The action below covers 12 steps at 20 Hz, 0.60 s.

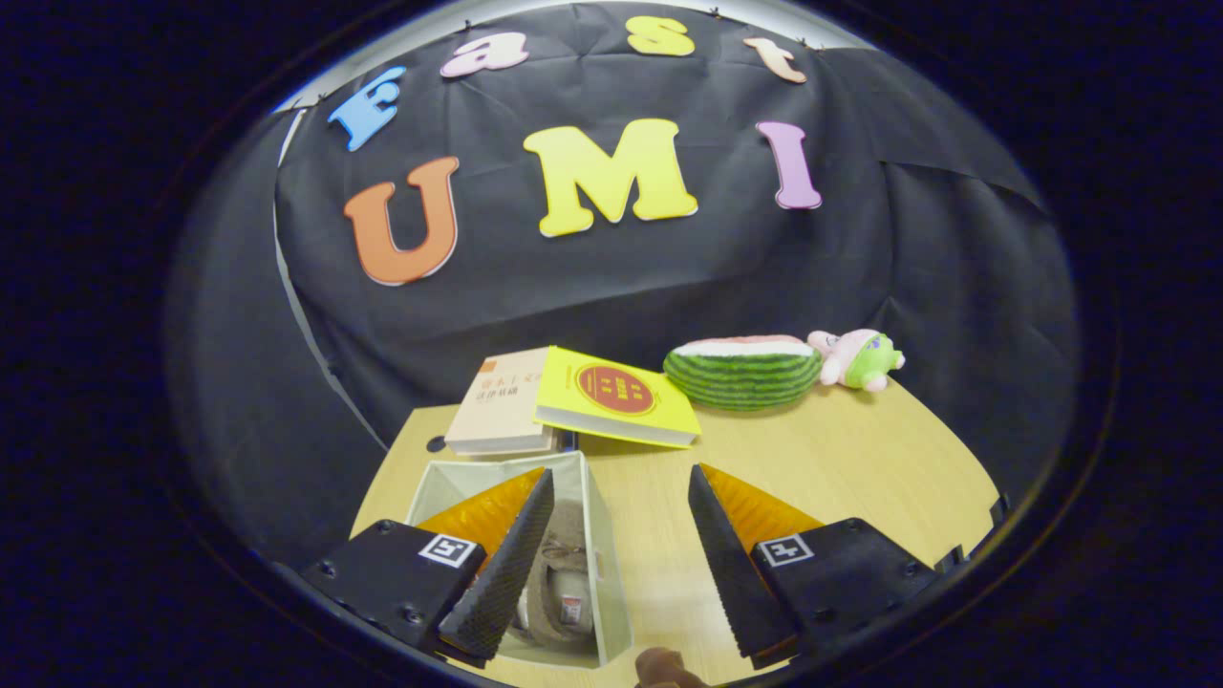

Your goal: Open the storage box then place both shoes into the box .Put the left shoe in first, then the right shoe, with the right side of both shoes facing outward in a uniform manner.

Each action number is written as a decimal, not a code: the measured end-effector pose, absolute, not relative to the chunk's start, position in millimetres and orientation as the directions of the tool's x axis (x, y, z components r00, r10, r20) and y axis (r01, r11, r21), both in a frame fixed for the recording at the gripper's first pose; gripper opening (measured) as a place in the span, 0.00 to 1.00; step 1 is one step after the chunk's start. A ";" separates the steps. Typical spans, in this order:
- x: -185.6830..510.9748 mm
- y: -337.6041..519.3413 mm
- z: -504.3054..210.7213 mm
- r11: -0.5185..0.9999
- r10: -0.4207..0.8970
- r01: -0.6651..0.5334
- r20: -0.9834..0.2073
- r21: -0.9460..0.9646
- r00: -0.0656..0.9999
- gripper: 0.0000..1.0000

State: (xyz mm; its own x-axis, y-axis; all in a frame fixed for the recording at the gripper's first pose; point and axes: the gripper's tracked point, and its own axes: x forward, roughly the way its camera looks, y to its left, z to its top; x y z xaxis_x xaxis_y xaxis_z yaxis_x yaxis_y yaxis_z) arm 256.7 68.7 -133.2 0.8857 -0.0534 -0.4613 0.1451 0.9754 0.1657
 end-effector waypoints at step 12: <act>199.4 2.6 -85.8 0.961 -0.091 0.160 -0.289 0.224 0.953 1.00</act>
State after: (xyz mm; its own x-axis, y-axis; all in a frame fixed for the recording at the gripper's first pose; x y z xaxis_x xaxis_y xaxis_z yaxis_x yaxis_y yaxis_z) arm 199.4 2.6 -85.8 0.9529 -0.0912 -0.2894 0.1601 0.9613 0.2242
